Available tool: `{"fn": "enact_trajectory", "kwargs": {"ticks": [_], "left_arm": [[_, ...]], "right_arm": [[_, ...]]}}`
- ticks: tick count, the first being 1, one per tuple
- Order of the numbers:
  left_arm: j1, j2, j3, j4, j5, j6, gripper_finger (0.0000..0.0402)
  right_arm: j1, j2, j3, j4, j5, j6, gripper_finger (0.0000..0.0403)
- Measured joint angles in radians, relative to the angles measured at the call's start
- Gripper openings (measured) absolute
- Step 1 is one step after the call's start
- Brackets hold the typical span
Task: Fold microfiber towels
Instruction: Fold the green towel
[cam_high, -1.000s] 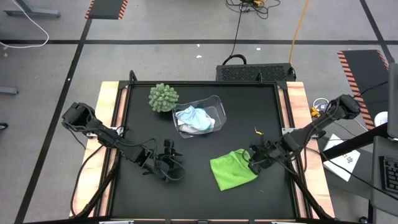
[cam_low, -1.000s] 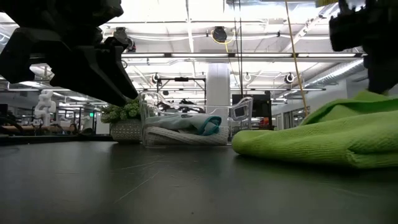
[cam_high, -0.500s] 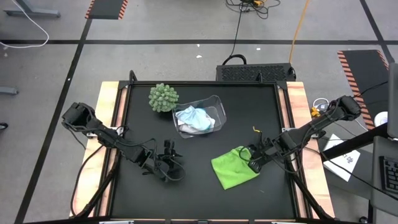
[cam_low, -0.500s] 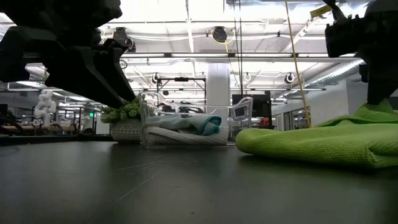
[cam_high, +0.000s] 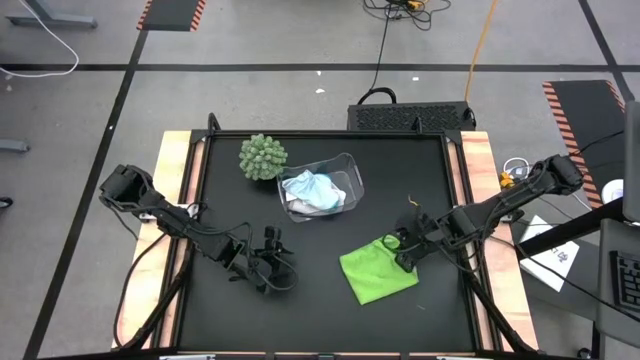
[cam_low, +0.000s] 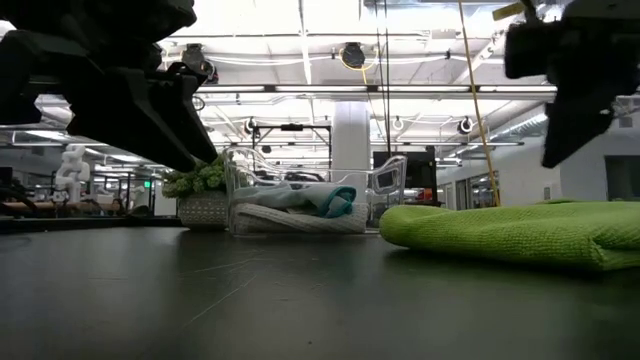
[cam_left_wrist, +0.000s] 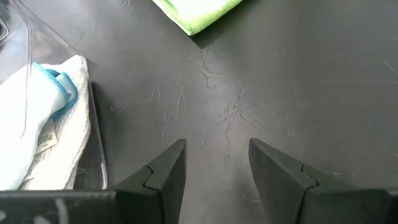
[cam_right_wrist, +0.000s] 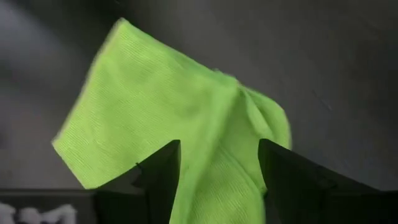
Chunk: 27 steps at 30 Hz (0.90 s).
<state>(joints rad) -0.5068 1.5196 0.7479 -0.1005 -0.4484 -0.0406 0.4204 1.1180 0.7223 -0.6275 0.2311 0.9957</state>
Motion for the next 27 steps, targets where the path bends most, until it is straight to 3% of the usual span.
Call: {"fn": "enact_trajectory", "kwargs": {"ticks": [13, 27], "left_arm": [[0.0, 0.0, 0.0, 0.002, 0.0, 0.003, 0.0175], [0.0, 0.0, 0.0, 0.0, 0.0, 0.006, 0.0175]], "right_arm": [[-0.131, 0.252, 0.0, 0.085, -0.174, -0.151, 0.0172], [-0.14, 0.226, 0.0, 0.196, -0.197, -0.181, 0.0166]]}}
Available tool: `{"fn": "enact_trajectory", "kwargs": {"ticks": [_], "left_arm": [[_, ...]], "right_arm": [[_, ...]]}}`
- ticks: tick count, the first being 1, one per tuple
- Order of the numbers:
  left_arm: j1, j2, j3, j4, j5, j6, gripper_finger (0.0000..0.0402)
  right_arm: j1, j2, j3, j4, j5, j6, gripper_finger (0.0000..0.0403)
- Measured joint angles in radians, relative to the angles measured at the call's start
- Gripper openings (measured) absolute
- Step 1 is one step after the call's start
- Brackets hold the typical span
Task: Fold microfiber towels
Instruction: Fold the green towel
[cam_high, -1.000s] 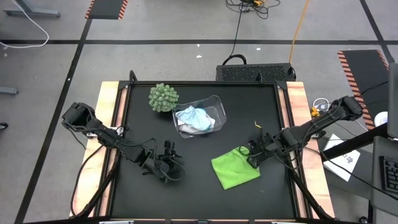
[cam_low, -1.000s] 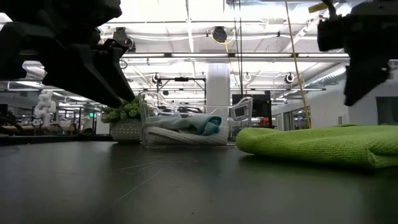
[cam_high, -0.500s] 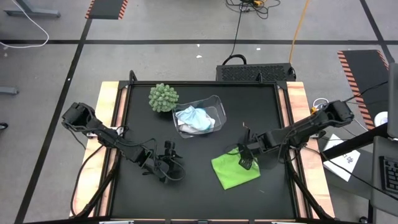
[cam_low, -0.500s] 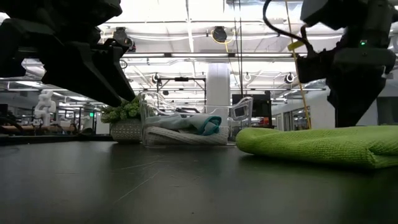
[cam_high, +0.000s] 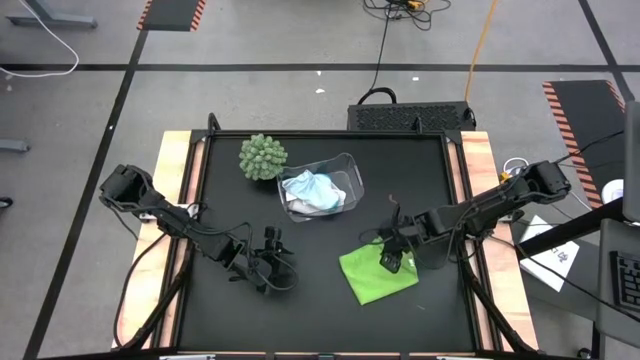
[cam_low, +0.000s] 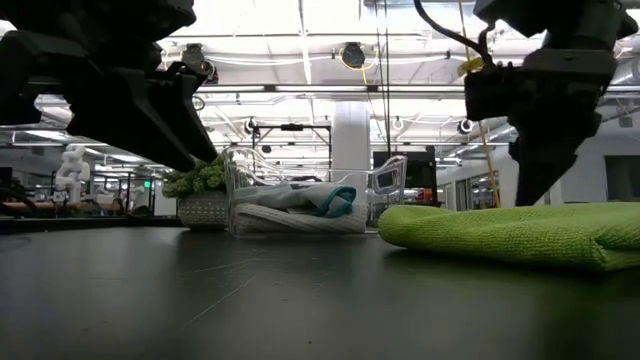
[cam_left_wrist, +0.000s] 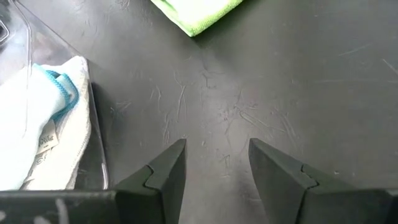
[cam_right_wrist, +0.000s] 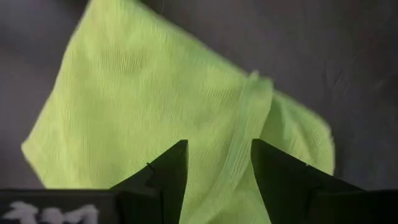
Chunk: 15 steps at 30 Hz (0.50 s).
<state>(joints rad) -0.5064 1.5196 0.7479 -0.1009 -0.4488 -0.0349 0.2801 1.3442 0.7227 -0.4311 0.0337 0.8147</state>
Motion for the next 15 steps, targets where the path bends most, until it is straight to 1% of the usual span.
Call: {"fn": "enact_trajectory", "kwargs": {"ticks": [3, 15], "left_arm": [[0.0, 0.0, 0.0, 0.0, 0.0, 0.0, 0.0175], [0.0, 0.0, 0.0, 0.001, 0.002, 0.0, 0.0175]], "right_arm": [[0.005, 0.009, 0.0, -0.017, -0.016, 0.007, 0.0166], [0.002, 0.064, 0.0, -0.058, -0.008, 0.01, 0.0166]]}}
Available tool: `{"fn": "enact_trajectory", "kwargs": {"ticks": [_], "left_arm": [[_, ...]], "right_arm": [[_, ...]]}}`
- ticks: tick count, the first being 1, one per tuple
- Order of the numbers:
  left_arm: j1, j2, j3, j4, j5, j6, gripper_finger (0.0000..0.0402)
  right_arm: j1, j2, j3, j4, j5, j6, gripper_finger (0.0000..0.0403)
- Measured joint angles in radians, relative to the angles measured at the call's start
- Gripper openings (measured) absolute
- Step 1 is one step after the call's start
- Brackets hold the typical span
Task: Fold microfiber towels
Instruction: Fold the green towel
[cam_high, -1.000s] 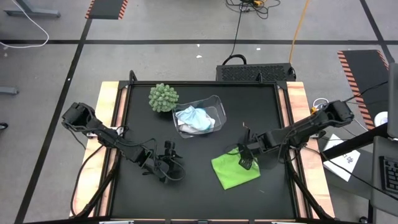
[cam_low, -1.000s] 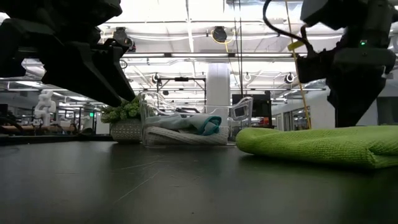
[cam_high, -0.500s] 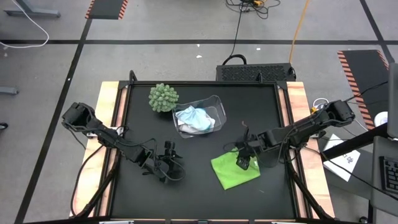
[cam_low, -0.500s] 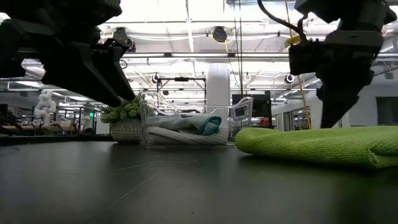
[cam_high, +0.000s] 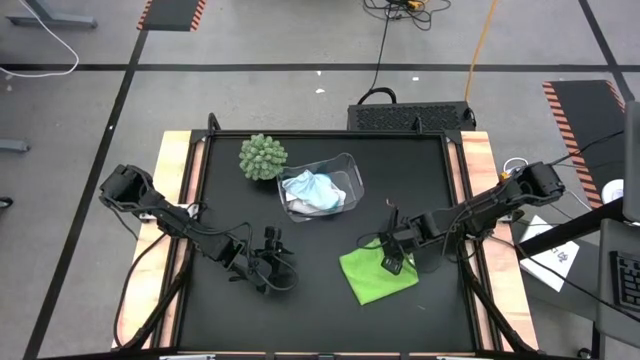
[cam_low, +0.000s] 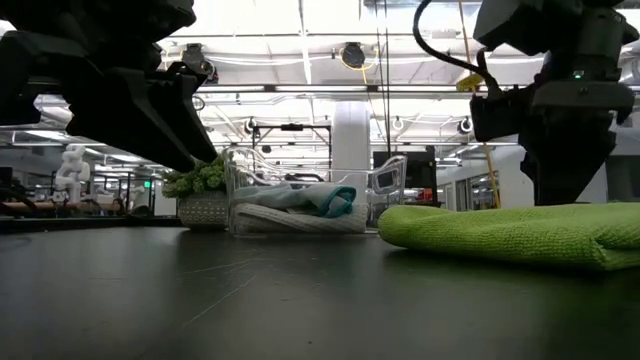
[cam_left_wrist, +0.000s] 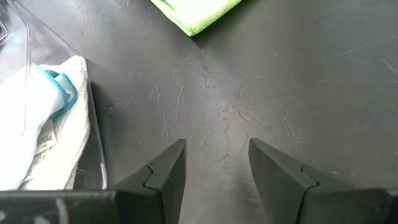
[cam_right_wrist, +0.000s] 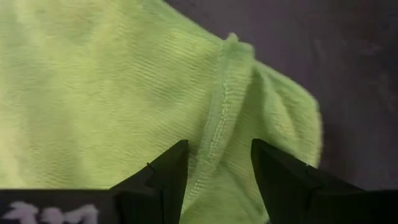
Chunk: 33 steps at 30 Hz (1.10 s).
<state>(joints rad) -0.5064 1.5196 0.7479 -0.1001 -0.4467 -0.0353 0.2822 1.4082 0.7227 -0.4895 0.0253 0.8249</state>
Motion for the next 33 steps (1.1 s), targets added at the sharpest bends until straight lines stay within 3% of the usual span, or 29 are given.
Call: {"fn": "enact_trajectory", "kwargs": {"ticks": [6, 12, 25, 33], "left_arm": [[0.0, 0.0, 0.0, 0.0, 0.003, -0.004, 0.0175], [0.0, 0.0, 0.0, 0.0, 0.004, -0.012, 0.0175], [0.0, 0.0, -0.006, 0.003, 0.005, -0.014, 0.0175], [0.0, 0.0, -0.061, 0.06, 0.005, -0.018, 0.0175]], "right_arm": [[-0.002, -0.011, 0.0, -0.017, 0.053, 0.016, 0.014], [-0.002, -0.033, 0.0, -0.036, 0.047, 0.014, 0.0014], [0.007, -0.168, 0.002, -0.133, 0.085, 0.086, 0.0001], [0.003, -0.183, 0.003, -0.272, 0.083, 0.142, 0.0]]}}
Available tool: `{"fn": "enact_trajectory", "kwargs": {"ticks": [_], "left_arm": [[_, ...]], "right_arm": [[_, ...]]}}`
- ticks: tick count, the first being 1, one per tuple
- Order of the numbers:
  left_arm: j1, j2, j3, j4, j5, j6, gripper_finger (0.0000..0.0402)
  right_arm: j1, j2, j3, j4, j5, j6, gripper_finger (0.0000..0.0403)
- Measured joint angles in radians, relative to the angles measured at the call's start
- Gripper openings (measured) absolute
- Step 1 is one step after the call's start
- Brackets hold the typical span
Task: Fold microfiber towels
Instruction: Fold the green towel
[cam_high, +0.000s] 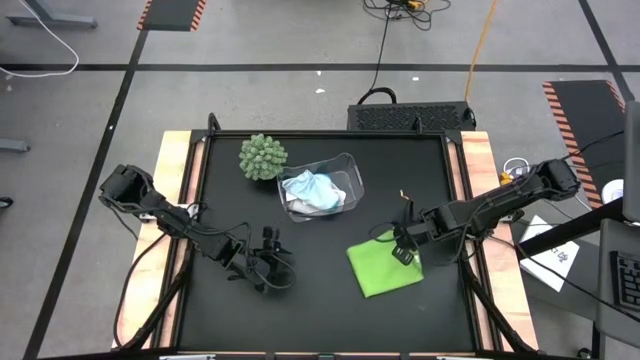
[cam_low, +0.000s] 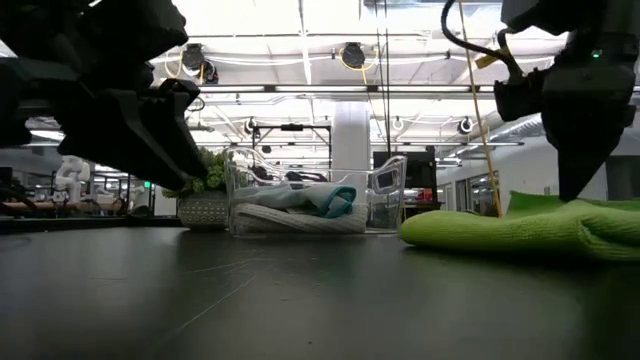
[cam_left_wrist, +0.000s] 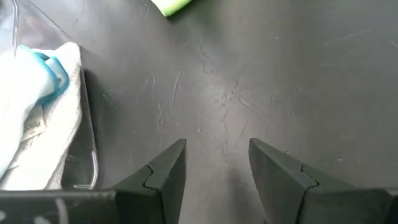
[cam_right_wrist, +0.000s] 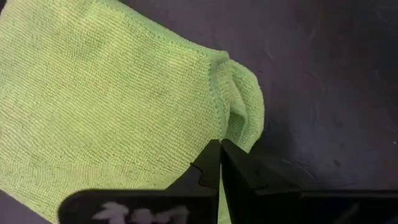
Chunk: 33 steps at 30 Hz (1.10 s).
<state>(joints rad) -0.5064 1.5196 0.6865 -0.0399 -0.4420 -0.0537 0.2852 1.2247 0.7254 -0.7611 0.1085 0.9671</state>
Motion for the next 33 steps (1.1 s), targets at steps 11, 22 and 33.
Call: {"fn": "enact_trajectory", "kwargs": {"ticks": [11, 22, 33], "left_arm": [[0.0, 0.0, -0.006, 0.028, 0.024, -0.004, 0.0175], [-0.007, 0.0, -0.006, 0.055, 0.024, 0.042, 0.0175], [-0.06, 0.174, 0.012, 0.395, 0.088, 0.482, 0.0175]], "right_arm": [[-0.01, 0.0, 0.0, 0.039, -0.006, -0.076, 0.0022], [-0.01, -0.024, 0.0, 0.079, 0.047, -0.147, 0.0171], [0.071, -0.064, 0.0, 0.112, 0.158, -0.179, 0.0209]]}}
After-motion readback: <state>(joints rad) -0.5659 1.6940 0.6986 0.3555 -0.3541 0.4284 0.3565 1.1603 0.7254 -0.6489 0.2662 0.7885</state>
